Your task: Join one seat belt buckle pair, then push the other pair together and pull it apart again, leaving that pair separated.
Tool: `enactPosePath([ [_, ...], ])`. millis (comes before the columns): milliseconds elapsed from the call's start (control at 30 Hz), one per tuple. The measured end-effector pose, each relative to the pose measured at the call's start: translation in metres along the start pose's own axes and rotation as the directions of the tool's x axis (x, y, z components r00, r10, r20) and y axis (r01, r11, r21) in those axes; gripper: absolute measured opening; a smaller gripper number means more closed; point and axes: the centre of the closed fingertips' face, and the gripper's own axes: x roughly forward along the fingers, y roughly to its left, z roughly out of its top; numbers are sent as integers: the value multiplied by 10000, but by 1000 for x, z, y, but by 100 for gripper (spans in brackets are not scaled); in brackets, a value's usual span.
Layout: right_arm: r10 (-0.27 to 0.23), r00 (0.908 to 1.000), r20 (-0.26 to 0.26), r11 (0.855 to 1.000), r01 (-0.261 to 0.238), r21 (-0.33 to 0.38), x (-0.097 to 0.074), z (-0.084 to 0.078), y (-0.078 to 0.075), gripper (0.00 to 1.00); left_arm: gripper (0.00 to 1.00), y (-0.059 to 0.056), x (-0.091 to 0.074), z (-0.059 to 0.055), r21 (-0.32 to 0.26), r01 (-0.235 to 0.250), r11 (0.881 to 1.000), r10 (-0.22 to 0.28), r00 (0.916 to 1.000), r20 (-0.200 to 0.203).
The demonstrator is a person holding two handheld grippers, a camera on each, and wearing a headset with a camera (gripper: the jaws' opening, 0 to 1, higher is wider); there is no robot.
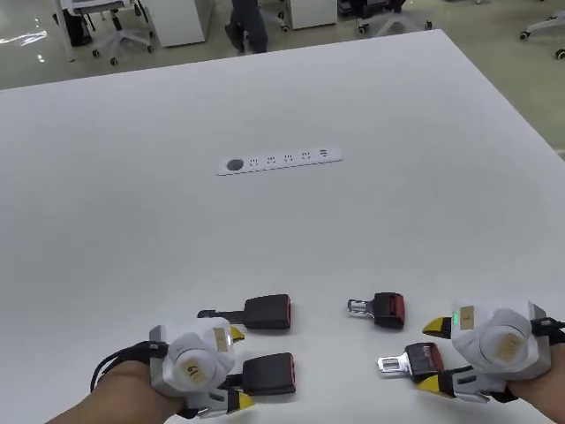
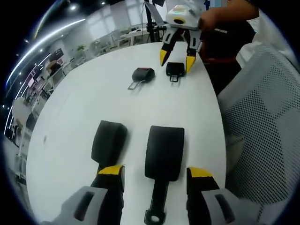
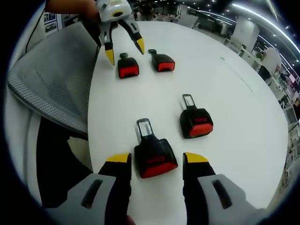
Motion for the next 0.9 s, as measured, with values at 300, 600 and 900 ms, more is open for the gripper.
enactPosePath([
  [300, 425, 9990, -110, 9989, -427, -205, 8, -4, 2, 38, 48, 1, 8, 9, 481, 608, 9970, -602, 9981, -131],
  [600, 761, 9967, 290, 9964, -771, 355, 11, -6, 1, 37, 41, -8, 17, 13, 866, 1014, 9911, -998, 9947, -226],
  [900, 827, 9965, 103, 9963, -829, 220, 9, -4, 1, 36, 35, -15, 19, 12, 1393, 1342, 9811, -1271, 9902, -587],
])
